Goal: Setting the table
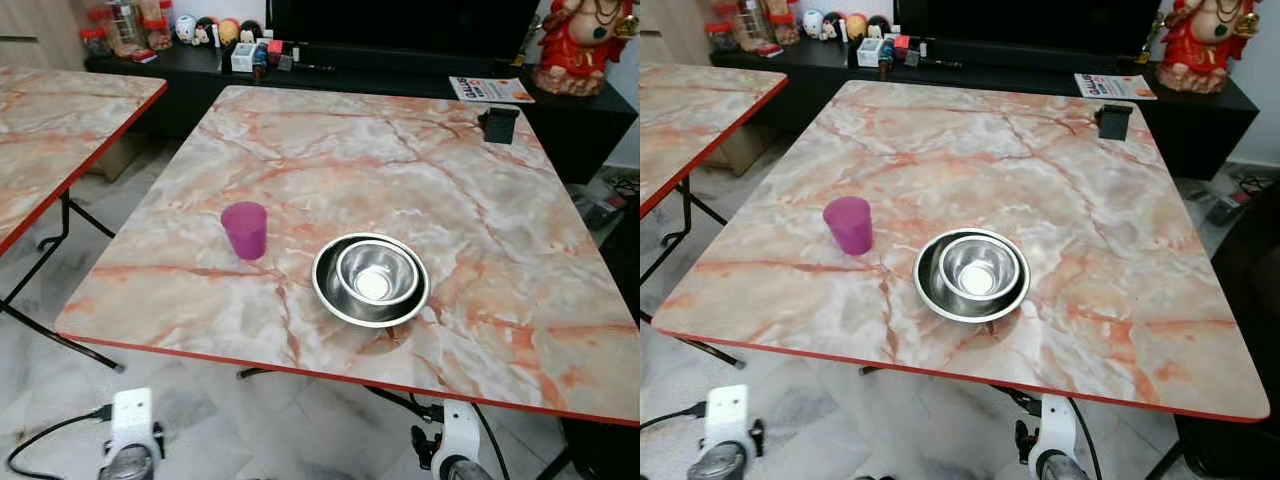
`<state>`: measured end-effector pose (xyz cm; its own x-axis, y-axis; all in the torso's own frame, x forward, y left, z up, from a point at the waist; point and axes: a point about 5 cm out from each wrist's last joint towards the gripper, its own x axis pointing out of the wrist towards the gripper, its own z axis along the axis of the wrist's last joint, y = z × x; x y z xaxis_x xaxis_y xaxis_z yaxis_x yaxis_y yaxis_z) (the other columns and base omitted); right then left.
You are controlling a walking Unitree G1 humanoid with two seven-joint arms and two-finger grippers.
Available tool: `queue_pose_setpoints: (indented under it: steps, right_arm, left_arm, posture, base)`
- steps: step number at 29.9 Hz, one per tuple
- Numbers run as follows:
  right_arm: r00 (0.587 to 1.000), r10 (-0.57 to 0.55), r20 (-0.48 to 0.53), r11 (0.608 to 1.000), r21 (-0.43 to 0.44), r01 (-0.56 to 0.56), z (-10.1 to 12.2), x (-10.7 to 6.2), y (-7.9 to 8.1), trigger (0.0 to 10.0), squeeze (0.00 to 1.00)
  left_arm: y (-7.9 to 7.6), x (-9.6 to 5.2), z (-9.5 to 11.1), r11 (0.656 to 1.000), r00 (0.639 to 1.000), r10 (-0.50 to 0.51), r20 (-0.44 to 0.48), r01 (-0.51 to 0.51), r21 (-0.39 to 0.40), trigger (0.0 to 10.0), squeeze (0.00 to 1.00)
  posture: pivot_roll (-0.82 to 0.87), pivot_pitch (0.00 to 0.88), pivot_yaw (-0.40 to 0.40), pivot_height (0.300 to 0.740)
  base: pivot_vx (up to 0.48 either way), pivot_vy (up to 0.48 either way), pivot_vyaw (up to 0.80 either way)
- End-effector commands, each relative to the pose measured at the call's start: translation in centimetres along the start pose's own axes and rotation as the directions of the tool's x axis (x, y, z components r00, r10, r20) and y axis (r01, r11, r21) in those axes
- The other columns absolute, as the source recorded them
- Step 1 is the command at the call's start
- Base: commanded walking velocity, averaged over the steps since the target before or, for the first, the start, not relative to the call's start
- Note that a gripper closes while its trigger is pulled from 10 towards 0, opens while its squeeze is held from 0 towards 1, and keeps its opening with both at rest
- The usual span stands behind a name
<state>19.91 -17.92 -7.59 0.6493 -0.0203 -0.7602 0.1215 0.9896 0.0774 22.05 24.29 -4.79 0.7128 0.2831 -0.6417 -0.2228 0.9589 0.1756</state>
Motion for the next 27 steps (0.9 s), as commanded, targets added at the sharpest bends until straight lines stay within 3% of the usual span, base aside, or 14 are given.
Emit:
queue_pose_setpoints:
  steps: [1, 7, 15, 22, 27]
  right_arm:
    - [1.0, -0.012, -0.004, 1.0, 0.01, 0.012, 0.0, 0.0, -0.4, 10.0, 0.0]
    - [0.999, -0.041, -0.008, 0.999, 0.002, 0.041, -0.3, -0.2, -1.4, 10.0, 0.0]
    - [0.997, -0.071, -0.021, 0.997, 0.014, 0.071, -0.8, -0.5, -2.2, 10.0, 0.0]
    - [0.998, -0.055, -0.007, 0.998, 0.026, 0.055, -0.4, -0.3, -1.5, 10.0, 0.0]
    - [0.999, -0.044, -0.004, 0.999, 0.019, 0.044, -0.2, -0.2, -1.3, 10.0, 0.0]
  left_arm:
    - [-1.4, -0.2, -0.5, 0.995, 0.996, -0.088, -0.012, 0.089, 0.038, 10.0, 0.0]
    - [-4.0, -0.5, -0.8, 0.974, 0.978, -0.207, -0.019, 0.208, 0.087, 10.0, 0.0]
    - [-4.4, -0.5, -0.8, 0.964, 0.968, -0.247, -0.033, 0.249, 0.093, 10.0, 0.0]
    - [-4.6, -0.7, -1.8, 0.966, 0.967, -0.239, -0.084, 0.246, 0.079, 10.0, 0.0]
    - [-4.5, -0.7, -1.7, 0.97, 0.971, -0.228, -0.067, 0.232, 0.067, 10.0, 0.0]
  posture:
    - [0.08, 0.087, -0.036, 0.74]
    - [0.04, 0.085, -0.035, 0.74]
    - [0.03, 0.09, -0.032, 0.74]
    - [0.02, 0.096, -0.03, 0.74]
    - [0.02, 0.099, -0.031, 0.74]
  base:
    - [0.0, 0.0, 0.0]
    - [0.0, 0.0, 0.0]
    - [0.0, 0.0, 0.0]
    - [0.0, 0.0, 0.0]
    - [0.0, 0.295, 0.0]
